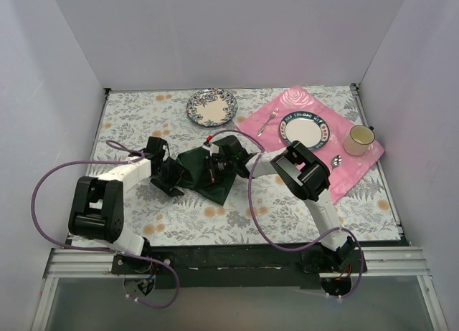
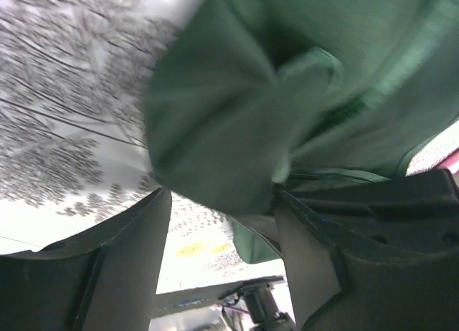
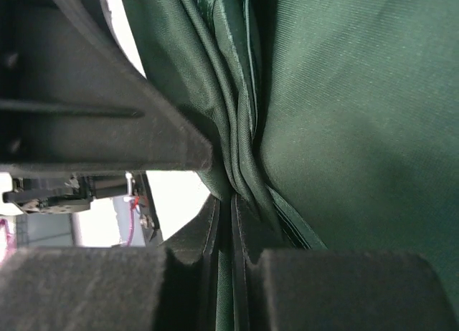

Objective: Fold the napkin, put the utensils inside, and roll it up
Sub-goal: Roll the napkin with the utensil

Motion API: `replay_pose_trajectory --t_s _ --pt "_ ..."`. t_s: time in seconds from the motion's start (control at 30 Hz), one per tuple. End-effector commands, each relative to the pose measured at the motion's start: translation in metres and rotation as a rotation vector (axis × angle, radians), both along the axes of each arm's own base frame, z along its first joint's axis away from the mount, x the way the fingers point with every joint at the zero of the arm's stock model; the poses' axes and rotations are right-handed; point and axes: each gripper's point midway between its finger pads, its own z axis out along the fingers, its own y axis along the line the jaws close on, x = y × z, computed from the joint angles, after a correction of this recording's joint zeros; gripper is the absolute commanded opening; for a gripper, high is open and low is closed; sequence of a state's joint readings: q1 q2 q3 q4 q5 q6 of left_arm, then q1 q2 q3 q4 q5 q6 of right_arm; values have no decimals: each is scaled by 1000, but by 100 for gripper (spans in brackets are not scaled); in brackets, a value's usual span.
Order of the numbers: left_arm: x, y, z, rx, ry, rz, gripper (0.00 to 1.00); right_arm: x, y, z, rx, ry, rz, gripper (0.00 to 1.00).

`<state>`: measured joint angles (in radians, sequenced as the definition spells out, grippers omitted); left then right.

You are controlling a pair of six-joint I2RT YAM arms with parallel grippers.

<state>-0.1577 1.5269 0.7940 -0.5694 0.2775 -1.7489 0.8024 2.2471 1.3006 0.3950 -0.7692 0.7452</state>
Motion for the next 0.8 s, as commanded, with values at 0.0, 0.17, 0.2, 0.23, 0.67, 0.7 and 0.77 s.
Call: replay_pose_trajectory --t_s 0.0,0.17,0.2,0.23,0.67,0.7,0.77 --pt "10 4 23 88 -99 -8 60 -4 -9 -24 -33 100 -49 1" --pt "18 -10 40 21 -254 -103 63 -2 -13 -29 -36 121 -73 1" --pt "19 -14 43 -4 -269 -123 63 -1 -13 -28 -35 123 -74 1" --pt "21 -16 45 -5 -291 -137 62 -2 -13 -29 -34 126 -72 1" --pt "40 -35 74 -74 -492 -276 5 2 -16 -33 -53 119 -92 1" --pt "37 -37 68 -89 -470 -274 0 2 -16 -33 -53 120 -92 1" --pt "35 -43 66 -128 -477 -284 0 2 -17 -35 -55 126 -97 1"
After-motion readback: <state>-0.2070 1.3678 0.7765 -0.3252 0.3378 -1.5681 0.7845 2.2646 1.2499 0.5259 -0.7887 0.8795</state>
